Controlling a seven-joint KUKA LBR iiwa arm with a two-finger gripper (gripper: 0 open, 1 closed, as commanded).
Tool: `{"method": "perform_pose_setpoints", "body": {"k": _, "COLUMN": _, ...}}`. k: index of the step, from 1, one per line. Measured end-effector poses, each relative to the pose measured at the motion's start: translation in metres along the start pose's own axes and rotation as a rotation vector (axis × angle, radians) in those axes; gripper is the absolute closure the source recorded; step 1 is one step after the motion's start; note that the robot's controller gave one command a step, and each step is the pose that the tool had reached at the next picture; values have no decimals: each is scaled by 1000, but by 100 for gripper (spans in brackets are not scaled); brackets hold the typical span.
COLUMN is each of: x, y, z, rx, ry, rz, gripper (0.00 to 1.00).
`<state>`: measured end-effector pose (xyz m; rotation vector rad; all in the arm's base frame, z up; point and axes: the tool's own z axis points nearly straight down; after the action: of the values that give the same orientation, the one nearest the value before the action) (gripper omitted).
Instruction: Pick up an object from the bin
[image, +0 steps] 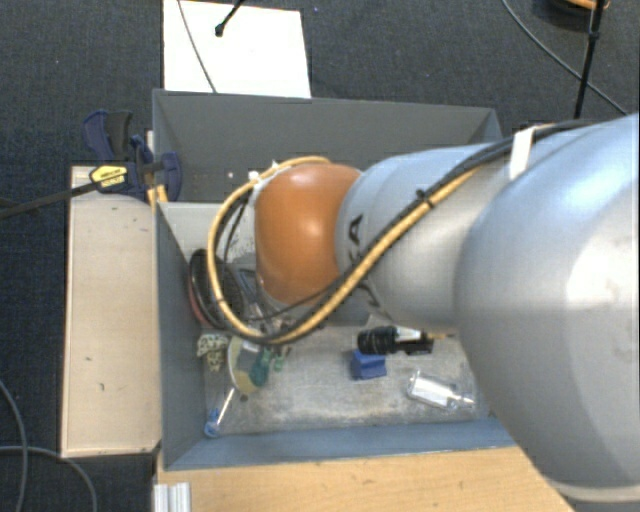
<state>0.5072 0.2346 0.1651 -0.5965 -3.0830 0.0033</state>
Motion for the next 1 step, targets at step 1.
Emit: {"method": "perform_pose_setpoints", "body": {"k": 1, "x": -6, "y": -15, "z": -72, "rx": -8, "ry": -7, "rz": -7, "gripper": 100}}
